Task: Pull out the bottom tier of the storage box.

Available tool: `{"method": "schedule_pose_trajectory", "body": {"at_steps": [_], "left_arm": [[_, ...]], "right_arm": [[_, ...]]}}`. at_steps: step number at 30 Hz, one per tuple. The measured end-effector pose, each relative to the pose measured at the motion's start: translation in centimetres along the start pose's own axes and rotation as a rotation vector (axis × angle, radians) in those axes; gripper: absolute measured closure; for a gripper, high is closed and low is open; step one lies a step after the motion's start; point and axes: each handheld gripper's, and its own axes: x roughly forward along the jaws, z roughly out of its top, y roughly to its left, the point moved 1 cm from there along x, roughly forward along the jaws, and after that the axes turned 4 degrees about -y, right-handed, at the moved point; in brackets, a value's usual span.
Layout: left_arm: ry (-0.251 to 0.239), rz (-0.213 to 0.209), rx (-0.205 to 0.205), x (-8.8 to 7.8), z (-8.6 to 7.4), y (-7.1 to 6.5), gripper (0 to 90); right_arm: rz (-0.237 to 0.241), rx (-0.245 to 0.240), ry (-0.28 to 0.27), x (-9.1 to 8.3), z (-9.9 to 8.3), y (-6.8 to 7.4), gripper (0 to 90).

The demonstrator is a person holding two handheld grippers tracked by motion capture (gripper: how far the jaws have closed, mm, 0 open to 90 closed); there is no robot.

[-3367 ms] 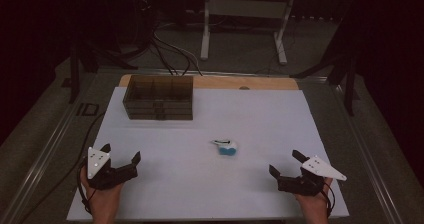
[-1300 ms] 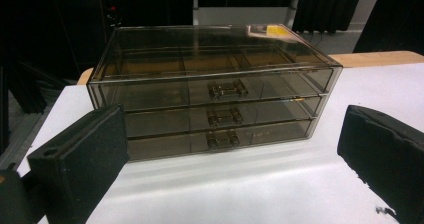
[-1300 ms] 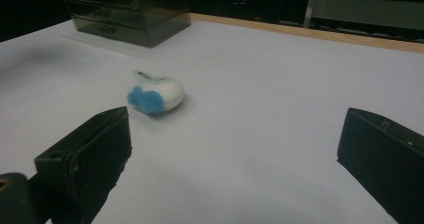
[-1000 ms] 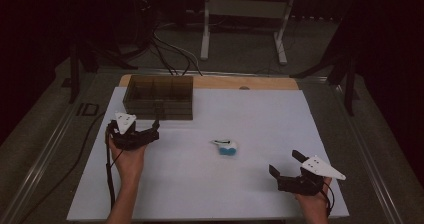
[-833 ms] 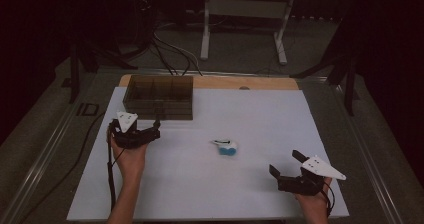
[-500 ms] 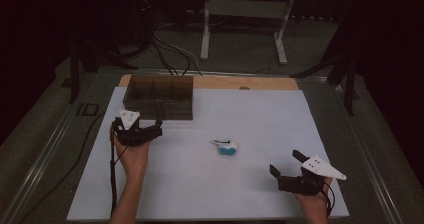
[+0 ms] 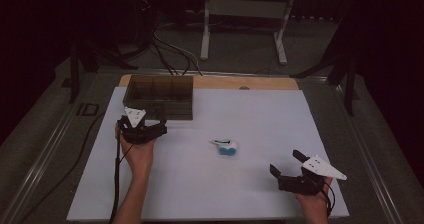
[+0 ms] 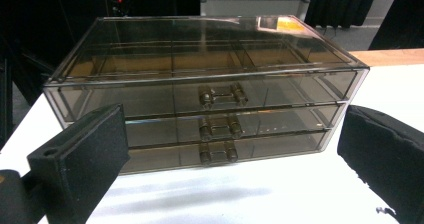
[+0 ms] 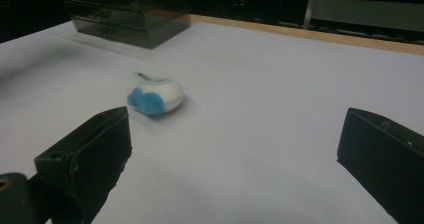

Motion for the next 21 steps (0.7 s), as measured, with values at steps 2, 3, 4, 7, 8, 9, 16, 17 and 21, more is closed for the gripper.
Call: {"method": "schedule_pose_trajectory", "body": {"at_steps": [2, 3, 4, 7, 8, 9, 16, 17, 21], "left_arm": [[0.005, 0.002, 0.002, 0.3, -0.1, -0.2, 1.5], [0.006, 0.002, 0.003, 0.4, -0.1, -0.2, 1.5], [0.006, 0.002, 0.004, 0.5, -0.2, -0.3, 1.5], [0.01, 0.003, 0.002, 0.9, -0.3, -0.4, 1.5], [0.009, 0.001, -0.001, 1.1, -0.3, -0.4, 1.5], [0.01, 0.001, -0.004, 1.1, -0.4, -0.4, 1.5], [0.016, 0.006, -0.005, 2.1, -0.8, -0.5, 1.5], [0.016, 0.007, -0.008, 2.2, -0.8, -0.5, 1.5], [0.021, 0.012, -0.019, 2.6, -0.9, -0.5, 1.5]], "right_arm": [[0.002, -0.001, 0.001, 0.0, 0.0, 0.0, 1.2], [0.002, -0.001, 0.001, 0.0, 0.0, 0.1, 1.2], [0.002, -0.001, 0.001, 0.0, 0.0, 0.1, 1.2], [0.002, 0.001, -0.002, 0.0, 0.0, 0.1, 1.2], [0.002, 0.0, -0.002, 0.0, 0.0, 0.0, 1.2], [0.001, 0.001, -0.002, 0.0, 0.0, 0.0, 1.2], [0.003, 0.0, -0.002, 0.0, 0.0, 0.1, 1.2], [0.002, 0.0, -0.002, 0.0, 0.0, 0.1, 1.2], [0.002, 0.0, -0.002, 0.0, 0.0, 0.0, 1.2]]}}
